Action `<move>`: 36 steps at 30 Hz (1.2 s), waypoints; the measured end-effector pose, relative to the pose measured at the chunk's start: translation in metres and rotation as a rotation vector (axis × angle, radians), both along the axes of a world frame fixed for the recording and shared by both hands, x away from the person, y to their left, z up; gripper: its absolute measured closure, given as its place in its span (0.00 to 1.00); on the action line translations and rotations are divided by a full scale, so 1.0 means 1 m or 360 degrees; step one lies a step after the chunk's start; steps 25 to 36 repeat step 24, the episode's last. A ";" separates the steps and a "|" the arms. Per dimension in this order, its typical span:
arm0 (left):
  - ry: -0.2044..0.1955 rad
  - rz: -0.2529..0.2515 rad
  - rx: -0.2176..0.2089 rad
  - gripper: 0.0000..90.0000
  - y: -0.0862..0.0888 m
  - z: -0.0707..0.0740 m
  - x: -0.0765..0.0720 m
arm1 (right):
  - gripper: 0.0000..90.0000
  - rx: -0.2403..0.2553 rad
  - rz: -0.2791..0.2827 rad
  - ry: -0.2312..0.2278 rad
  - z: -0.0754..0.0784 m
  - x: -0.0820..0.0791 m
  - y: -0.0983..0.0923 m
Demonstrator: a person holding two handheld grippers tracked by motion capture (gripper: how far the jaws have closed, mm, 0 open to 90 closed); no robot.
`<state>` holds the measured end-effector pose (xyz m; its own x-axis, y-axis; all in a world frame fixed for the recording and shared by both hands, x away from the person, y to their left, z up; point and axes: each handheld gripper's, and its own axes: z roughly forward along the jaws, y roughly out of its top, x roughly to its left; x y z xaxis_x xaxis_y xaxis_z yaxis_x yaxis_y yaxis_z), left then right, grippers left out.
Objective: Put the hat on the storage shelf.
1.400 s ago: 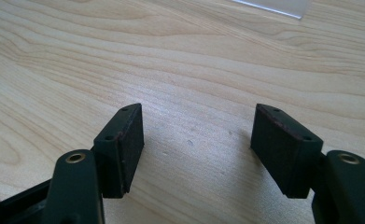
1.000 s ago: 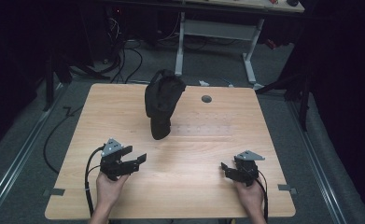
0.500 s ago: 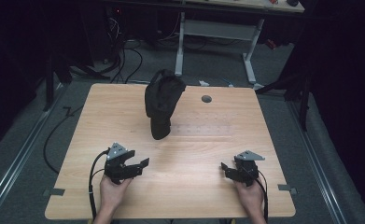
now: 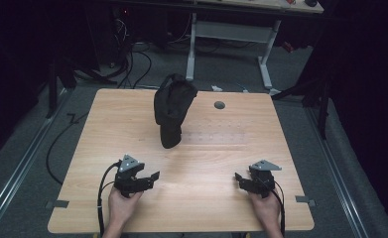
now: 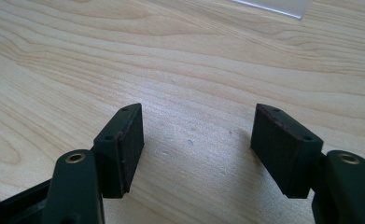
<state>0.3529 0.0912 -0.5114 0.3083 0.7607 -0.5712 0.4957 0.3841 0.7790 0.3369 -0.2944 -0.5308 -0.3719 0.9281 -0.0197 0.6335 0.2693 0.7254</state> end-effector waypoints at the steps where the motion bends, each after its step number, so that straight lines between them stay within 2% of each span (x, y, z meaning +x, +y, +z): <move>1: 0.0003 0.0005 0.0004 0.33 0.000 -0.001 0.000 | 0.39 0.0000 0.0000 0.0000 0.000 0.000 0.000; 7: -0.0013 0.0023 0.0125 0.31 -0.004 -0.011 0.001 | 0.39 0.0000 0.0001 0.0000 0.000 0.000 0.000; 11: -0.0007 0.0027 0.0270 0.29 -0.010 -0.023 0.003 | 0.39 0.0000 0.0000 0.0000 0.000 0.000 0.000; 12: -0.0007 0.0027 0.0270 0.29 -0.010 -0.023 0.003 | 0.39 0.0000 0.0000 0.0000 0.000 0.000 0.000; 15: 0.0004 0.0034 0.0388 0.28 -0.014 -0.033 0.003 | 0.39 0.0000 0.0000 0.0000 0.000 0.000 0.000; 18: -0.0029 0.0040 0.0339 0.26 -0.012 -0.036 0.001 | 0.39 0.0000 0.0000 0.0000 0.000 0.000 0.000; 36: -0.0026 0.0029 0.0338 0.24 -0.012 -0.036 0.000 | 0.39 0.0000 0.0000 0.0000 0.000 0.000 0.000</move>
